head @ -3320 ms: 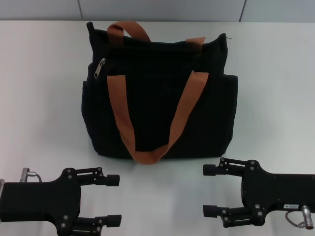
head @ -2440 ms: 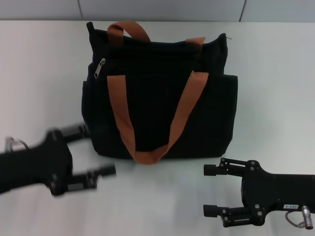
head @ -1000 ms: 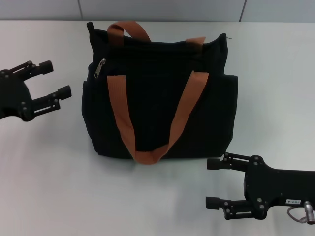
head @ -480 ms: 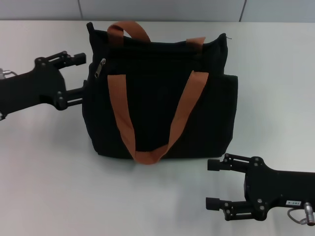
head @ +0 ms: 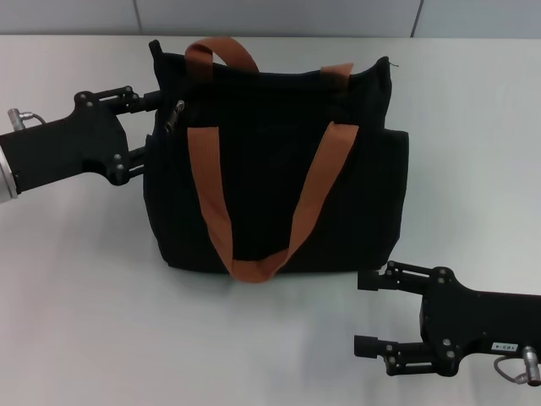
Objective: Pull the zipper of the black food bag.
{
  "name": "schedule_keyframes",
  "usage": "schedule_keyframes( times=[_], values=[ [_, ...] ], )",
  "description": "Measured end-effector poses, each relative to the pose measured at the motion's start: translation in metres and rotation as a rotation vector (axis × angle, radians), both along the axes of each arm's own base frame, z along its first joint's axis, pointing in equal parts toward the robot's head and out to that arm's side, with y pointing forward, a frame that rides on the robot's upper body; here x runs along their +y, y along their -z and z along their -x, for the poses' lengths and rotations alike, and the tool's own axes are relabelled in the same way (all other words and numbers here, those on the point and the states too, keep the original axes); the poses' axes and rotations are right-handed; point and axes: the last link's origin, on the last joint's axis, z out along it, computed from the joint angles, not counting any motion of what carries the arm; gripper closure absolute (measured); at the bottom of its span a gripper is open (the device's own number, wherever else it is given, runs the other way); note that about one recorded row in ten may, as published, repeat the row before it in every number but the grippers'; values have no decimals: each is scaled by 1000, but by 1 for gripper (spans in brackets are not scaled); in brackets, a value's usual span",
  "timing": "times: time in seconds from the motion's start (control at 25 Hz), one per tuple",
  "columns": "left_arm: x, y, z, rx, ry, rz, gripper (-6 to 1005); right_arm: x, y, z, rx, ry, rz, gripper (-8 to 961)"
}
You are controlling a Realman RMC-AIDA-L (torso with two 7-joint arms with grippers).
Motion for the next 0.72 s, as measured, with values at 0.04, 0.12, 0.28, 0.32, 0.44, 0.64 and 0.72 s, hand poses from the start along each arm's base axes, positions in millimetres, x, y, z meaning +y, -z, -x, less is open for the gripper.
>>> schedule_keyframes(
  times=[0.04, 0.12, 0.28, 0.32, 0.44, 0.64, 0.72],
  values=[
    [0, 0, 0, 1, 2, -2, 279, 0, 0, 0, 0, 0, -1, 126],
    [0, 1, 0, 3, 5, -4, 350, 0, 0, 0, 3, 2, -4, 126],
    [0, 1, -1, 4, 6, -3, 489, 0, 0, 0, 6, 5, -5, 126],
    [0, 1, 0, 4, 5, -3, 522, 0, 0, 0, 6, 5, -5, 126],
    [0, 1, 0, 4, 5, -4, 623, 1, -1, 0, 8, 8, -9, 127],
    [1, -1, -1, -4, 4, -19, 819, 1, -1, 0, 10, 10, -12, 127],
    [0, -4, 0, -21, 6, -34, 846, 1, -2, 1, 20, 9, -12, 127]
  ],
)
